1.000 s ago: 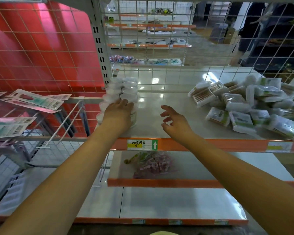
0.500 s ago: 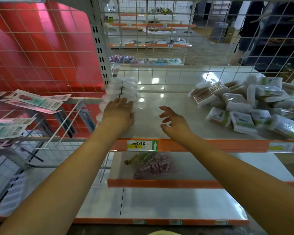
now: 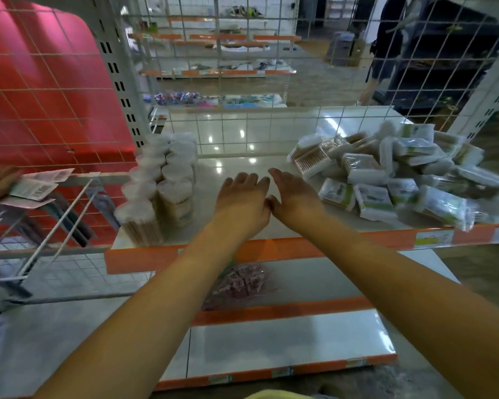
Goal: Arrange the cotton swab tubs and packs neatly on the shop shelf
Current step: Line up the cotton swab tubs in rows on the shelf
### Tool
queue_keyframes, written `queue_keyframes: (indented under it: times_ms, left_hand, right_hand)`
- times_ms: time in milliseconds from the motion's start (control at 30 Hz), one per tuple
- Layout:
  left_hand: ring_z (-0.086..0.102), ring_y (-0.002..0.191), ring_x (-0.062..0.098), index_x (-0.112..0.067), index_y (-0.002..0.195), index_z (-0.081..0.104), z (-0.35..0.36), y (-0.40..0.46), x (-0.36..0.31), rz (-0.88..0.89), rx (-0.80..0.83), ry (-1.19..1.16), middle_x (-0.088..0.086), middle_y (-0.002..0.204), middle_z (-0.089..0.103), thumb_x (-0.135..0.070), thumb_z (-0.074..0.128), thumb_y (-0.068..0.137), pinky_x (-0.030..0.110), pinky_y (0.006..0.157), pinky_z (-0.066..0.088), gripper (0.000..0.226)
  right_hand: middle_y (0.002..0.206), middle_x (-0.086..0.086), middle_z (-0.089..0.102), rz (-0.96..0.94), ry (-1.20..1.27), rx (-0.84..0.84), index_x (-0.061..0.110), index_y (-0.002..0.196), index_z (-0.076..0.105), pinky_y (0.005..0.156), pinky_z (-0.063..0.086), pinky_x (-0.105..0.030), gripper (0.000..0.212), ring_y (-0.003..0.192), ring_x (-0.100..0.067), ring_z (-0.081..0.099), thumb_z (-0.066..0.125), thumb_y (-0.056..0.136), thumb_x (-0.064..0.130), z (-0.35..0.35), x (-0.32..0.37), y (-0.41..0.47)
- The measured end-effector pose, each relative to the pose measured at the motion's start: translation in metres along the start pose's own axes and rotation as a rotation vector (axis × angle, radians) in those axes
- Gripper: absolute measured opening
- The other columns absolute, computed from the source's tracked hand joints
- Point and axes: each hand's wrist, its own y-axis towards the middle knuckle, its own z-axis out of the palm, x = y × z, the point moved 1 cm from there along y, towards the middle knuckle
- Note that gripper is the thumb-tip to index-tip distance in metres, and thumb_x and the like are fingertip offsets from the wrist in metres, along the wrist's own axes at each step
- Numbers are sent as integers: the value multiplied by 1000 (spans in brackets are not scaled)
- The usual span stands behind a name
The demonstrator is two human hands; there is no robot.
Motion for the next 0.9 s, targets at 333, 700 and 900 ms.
queue_keyframes:
  times_ms: [333,700,900]
  left_hand:
    - [41,124,24,-15,132,43,20,47,-65,-81,-7,-181,5,133,49,-29,47,92,35,99,33,44]
    - [50,116,26,-18,125,52,37,105,-133,-35,-43,-266,2,125,56,-25,52,87,35,90,40,39]
    - [52,116,28,-18,126,54,41,140,-173,30,-89,-277,5,126,57,-21,50,83,39,92,46,43]
  right_hand:
    - [128,-8,51,134,-147,-88,15,133,39,92,43,-38,44,117,-27,48,46,89,19,-24,-71,2]
    - [120,-10,61,39,61,-254,11,121,57,87,40,-30,36,111,-26,54,51,86,7,-66,-160,-5]
    - [107,-13,64,42,17,-328,8,115,61,81,44,-35,33,100,-30,57,52,83,7,-78,-213,-5]
